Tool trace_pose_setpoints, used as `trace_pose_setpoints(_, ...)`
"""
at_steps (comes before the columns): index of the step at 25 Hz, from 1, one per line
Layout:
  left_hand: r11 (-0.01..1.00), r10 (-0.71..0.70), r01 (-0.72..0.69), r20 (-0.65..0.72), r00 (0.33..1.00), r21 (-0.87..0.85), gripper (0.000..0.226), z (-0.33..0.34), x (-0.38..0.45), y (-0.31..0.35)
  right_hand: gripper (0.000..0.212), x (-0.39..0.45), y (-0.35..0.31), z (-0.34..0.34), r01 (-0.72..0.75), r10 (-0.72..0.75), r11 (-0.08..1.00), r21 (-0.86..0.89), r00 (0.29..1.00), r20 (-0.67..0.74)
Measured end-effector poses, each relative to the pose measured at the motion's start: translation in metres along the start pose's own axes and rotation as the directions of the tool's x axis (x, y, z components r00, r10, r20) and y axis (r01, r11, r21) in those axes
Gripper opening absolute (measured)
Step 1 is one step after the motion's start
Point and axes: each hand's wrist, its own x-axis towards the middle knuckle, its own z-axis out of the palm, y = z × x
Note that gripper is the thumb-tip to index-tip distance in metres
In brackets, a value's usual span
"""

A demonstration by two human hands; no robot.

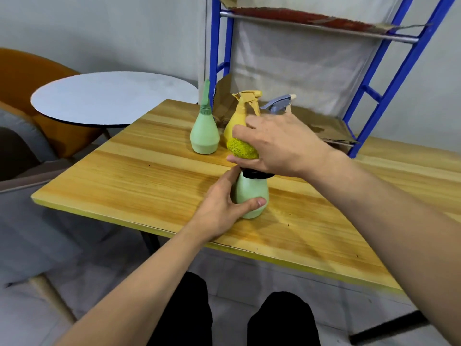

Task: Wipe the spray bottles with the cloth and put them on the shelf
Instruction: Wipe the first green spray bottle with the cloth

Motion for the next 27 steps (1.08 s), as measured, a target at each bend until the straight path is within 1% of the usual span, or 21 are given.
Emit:
trace_pose_setpoints(2,1.000,0.014,-0.014,0.003,1.000,-0.011,0.063,0.000,0.001,-0.002,0.056,-0.003,-0.006,0.005,-0.048,0.050,0.999,0.018,0.992,-0.112)
trace_pose_setpoints(5,1.000,0.011,-0.010,0.015,1.000,-0.016,0.068,0.002,0.004,-0.007,0.053,-0.005,-0.014,0.007,-0.236,0.263,0.959,0.157,0.947,-0.186)
trace_pose_setpoints(7,1.000,0.006,-0.006,0.011,1.000,0.011,0.078,0.004,0.004,-0.008,0.049,0.000,-0.018,0.003,-0.387,0.479,0.848,0.363,0.852,-0.211)
trace_pose_setpoints(9,1.000,-0.001,0.001,0.008,1.000,0.009,0.083,0.003,0.004,-0.009,0.048,0.004,-0.014,-0.007,-0.442,0.660,0.691,0.572,0.707,-0.252)
trace_pose_setpoints(10,1.000,-0.005,0.005,0.010,1.000,0.009,0.083,0.002,0.003,-0.010,0.047,0.001,-0.008,-0.008,-0.436,0.679,0.687,0.581,0.669,-0.301)
trace_pose_setpoints(11,1.000,-0.011,0.011,0.011,1.000,0.015,0.083,0.002,0.003,-0.011,0.047,-0.007,-0.002,-0.005,-0.421,0.638,0.740,0.525,0.686,-0.350)
trace_pose_setpoints(13,1.000,-0.012,0.012,0.004,1.000,0.024,0.081,0.002,0.003,-0.010,0.053,-0.026,0.002,0.003,-0.335,0.463,0.866,0.371,0.818,-0.341)
trace_pose_setpoints(14,1.000,-0.010,0.010,0.004,1.000,0.022,0.080,0.002,0.003,-0.009,0.056,-0.033,0.001,0.010,-0.288,0.392,0.899,0.329,0.865,-0.313)
trace_pose_setpoints(15,1.000,-0.005,0.005,0.004,1.000,0.023,0.078,0.003,0.004,-0.009,0.056,-0.036,-0.001,0.016,-0.262,0.354,0.918,0.297,0.879,-0.318)
trace_pose_setpoints(16,1.000,-0.001,0.001,0.007,1.000,0.022,0.077,0.004,0.004,-0.009,0.054,-0.034,-0.003,0.023,-0.267,0.359,0.921,0.282,0.865,-0.351)
trace_pose_setpoints(17,1.000,0.001,-0.001,0.006,1.000,0.021,0.076,0.005,0.003,-0.011,0.050,-0.028,-0.007,0.027,-0.299,0.402,0.907,0.297,0.824,-0.399)
trace_pose_setpoints(18,1.000,-0.002,0.002,0.002,1.000,0.018,0.078,0.005,0.003,-0.011,0.047,-0.020,-0.012,0.028,-0.343,0.474,0.873,0.346,0.762,-0.441)
trace_pose_setpoints(19,1.000,-0.004,0.004,-0.001,1.000,0.012,0.081,0.005,0.004,-0.012,0.043,-0.013,-0.016,0.028,-0.382,0.562,0.819,0.428,0.682,-0.467)
trace_pose_setpoints(20,1.000,-0.004,0.004,-0.004,1.000,0.004,0.083,0.005,0.004,-0.012,0.040,-0.007,-0.018,0.025,-0.405,0.661,0.737,0.541,0.599,-0.452)
trace_pose_setpoints(21,1.000,-0.005,0.005,-0.008,1.000,0.001,0.083,0.004,0.003,-0.013,0.040,-0.003,-0.019,0.021,-0.402,0.769,0.607,0.685,0.513,-0.380)
trace_pose_setpoints(22,1.000,-0.003,0.003,-0.008,1.000,0.002,0.083,0.004,0.003,-0.012,0.043,-0.002,-0.017,0.019,-0.378,0.870,0.435,0.817,0.412,-0.273)
trace_pose_setpoints(23,1.000,0.000,0.000,-0.005,1.000,0.006,0.081,0.005,0.003,-0.012,0.046,-0.003,-0.016,0.016,-0.329,0.948,0.236,0.914,0.283,-0.143)
trace_pose_setpoints(24,1.000,0.005,-0.005,-0.002,1.000,0.007,0.080,0.006,0.003,-0.010,0.046,-0.007,-0.015,0.016,-0.256,0.987,0.043,0.966,0.161,-0.001)
trace_pose_setpoints(25,1.000,0.009,-0.009,-0.003,1.000,0.005,0.078,0.007,0.004,-0.010,0.044,-0.013,-0.015,0.021,-0.193,0.991,-0.085,0.977,0.084,0.103)
trace_pose_setpoints(26,1.000,0.010,-0.010,-0.006,1.000,0.001,0.077,0.007,0.003,-0.010,0.041,-0.020,-0.019,0.027,-0.178,0.987,-0.133,0.975,0.061,0.146)
trace_pose_setpoints(27,1.000,0.013,-0.013,-0.011,1.000,0.000,0.077,0.006,0.003,-0.011,0.039,-0.026,-0.026,0.033,-0.199,0.984,-0.137,0.970,0.084,0.156)
